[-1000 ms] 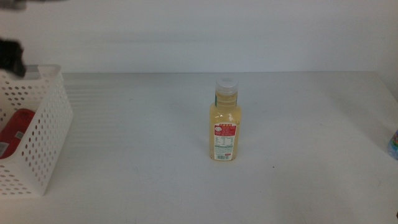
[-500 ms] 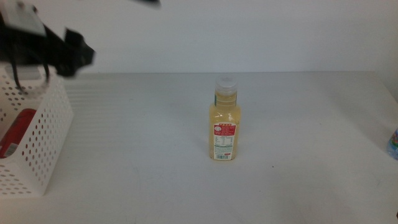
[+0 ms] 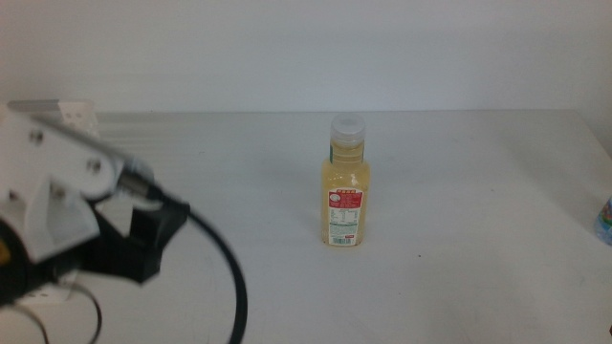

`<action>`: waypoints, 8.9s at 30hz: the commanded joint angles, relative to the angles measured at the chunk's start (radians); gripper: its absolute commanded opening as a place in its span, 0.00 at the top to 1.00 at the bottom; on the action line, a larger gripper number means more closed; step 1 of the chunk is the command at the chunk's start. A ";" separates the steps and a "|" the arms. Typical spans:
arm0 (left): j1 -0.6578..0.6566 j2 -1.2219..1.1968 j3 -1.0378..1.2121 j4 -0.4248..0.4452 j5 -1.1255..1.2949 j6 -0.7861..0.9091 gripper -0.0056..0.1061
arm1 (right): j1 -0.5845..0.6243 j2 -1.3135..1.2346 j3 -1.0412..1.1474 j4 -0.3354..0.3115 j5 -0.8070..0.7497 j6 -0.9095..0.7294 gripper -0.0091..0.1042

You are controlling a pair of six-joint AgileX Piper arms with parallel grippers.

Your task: Use arms to grab the bottles and put them into the dustbin to the left of the table.

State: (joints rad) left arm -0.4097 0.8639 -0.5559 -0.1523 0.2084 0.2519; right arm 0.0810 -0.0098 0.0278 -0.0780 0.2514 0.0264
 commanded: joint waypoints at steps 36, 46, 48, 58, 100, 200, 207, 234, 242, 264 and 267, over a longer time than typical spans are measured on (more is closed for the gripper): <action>-0.106 0.227 0.148 0.046 -0.656 -0.219 0.15 | -0.005 -0.027 -0.008 -0.006 -0.073 -0.013 0.24; -0.106 0.438 0.148 0.261 -0.947 -0.405 0.15 | -0.005 -0.027 -0.008 -0.006 -0.073 -0.013 0.24; -0.106 0.480 0.148 0.295 -1.005 -0.424 0.15 | -0.005 -0.027 -0.008 -0.006 -0.073 -0.013 0.24; -0.106 0.673 0.049 0.410 -1.111 -0.535 0.15 | -0.005 -0.027 -0.008 -0.006 -0.073 -0.013 0.24; -0.413 0.997 -0.345 -0.276 -1.057 -0.176 0.15 | -0.005 -0.027 -0.008 -0.006 -0.073 -0.013 0.24; 0.712 0.928 -1.138 0.074 1.107 0.014 0.94 | -0.005 -0.027 -0.008 -0.006 -0.073 -0.013 0.24; 0.712 0.977 -1.127 0.088 1.107 0.014 0.94 | -0.005 -0.027 -0.008 -0.006 -0.073 -0.013 0.24; 0.711 1.041 -1.128 0.038 1.107 0.028 0.14 | -0.005 -0.027 -0.008 -0.006 -0.073 -0.013 0.24; 0.691 0.928 -1.132 0.048 1.105 -0.027 0.14 | -0.005 -0.027 -0.008 -0.006 -0.073 -0.013 0.24; 0.214 0.212 -0.633 -0.079 0.543 0.067 0.14 | -0.005 -0.027 -0.008 -0.006 -0.073 -0.013 0.24; 0.145 0.092 -0.484 -0.083 0.465 0.065 0.14 | -0.005 -0.027 -0.008 -0.006 -0.073 -0.013 0.24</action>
State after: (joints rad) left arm -0.2391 1.0154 -1.0722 -0.2154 0.7757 0.3232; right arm 0.0810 -0.0098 0.0278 -0.0780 0.2514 0.0264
